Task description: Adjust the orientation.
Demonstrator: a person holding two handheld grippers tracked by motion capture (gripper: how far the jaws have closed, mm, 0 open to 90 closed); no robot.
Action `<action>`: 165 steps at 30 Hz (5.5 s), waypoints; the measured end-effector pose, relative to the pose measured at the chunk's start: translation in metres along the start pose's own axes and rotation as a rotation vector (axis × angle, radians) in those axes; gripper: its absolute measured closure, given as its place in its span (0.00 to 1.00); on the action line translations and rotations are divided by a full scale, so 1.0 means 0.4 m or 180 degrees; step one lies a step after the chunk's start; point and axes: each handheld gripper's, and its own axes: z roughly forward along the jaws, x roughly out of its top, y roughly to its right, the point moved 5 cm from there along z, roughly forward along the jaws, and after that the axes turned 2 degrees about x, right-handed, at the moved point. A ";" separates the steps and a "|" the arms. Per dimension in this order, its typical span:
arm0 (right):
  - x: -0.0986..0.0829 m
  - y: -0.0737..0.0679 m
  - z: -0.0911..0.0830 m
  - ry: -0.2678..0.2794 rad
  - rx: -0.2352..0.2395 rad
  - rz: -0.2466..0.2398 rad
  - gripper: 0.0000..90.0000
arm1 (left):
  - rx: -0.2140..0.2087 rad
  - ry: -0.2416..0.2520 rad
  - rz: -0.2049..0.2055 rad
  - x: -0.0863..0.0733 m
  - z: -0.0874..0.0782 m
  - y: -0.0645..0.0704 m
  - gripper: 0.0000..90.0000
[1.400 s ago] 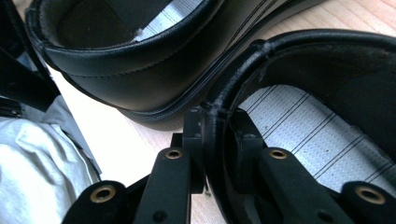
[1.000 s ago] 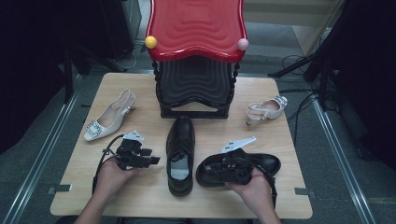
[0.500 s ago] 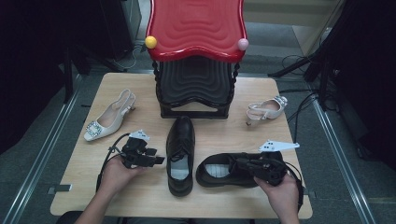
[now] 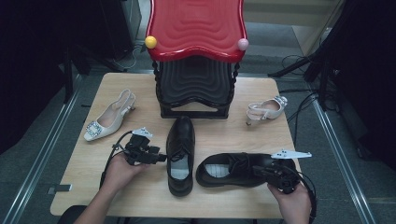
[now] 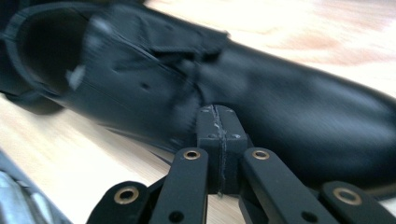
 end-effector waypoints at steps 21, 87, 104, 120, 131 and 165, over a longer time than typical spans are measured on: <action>-0.010 0.019 0.068 -0.0081 -0.0279 -0.0008 1.00 | 0.0053 0.0011 0.0029 0.000 -0.004 0.001 0.50; 0.003 0.150 0.067 -0.0028 -0.0395 0.0477 1.00 | 0.0041 0.0190 -0.0045 -0.032 -0.055 0.004 0.48; -0.017 0.124 0.038 0.0148 -0.0249 0.0459 1.00 | 0.0031 0.0135 0.0029 -0.020 -0.043 0.015 0.49; -0.088 -0.042 0.058 -0.0083 0.0012 0.0196 1.00 | -0.0020 0.0194 0.0025 0.005 -0.031 0.003 0.49; -0.077 -0.036 0.078 -0.0118 0.0087 0.0207 1.00 | 0.0025 0.0155 0.0069 0.003 -0.029 0.007 0.49; -0.003 -0.050 0.145 -0.0210 0.0219 0.0004 1.00 | 0.0104 0.0123 0.0037 -0.033 -0.040 0.008 0.49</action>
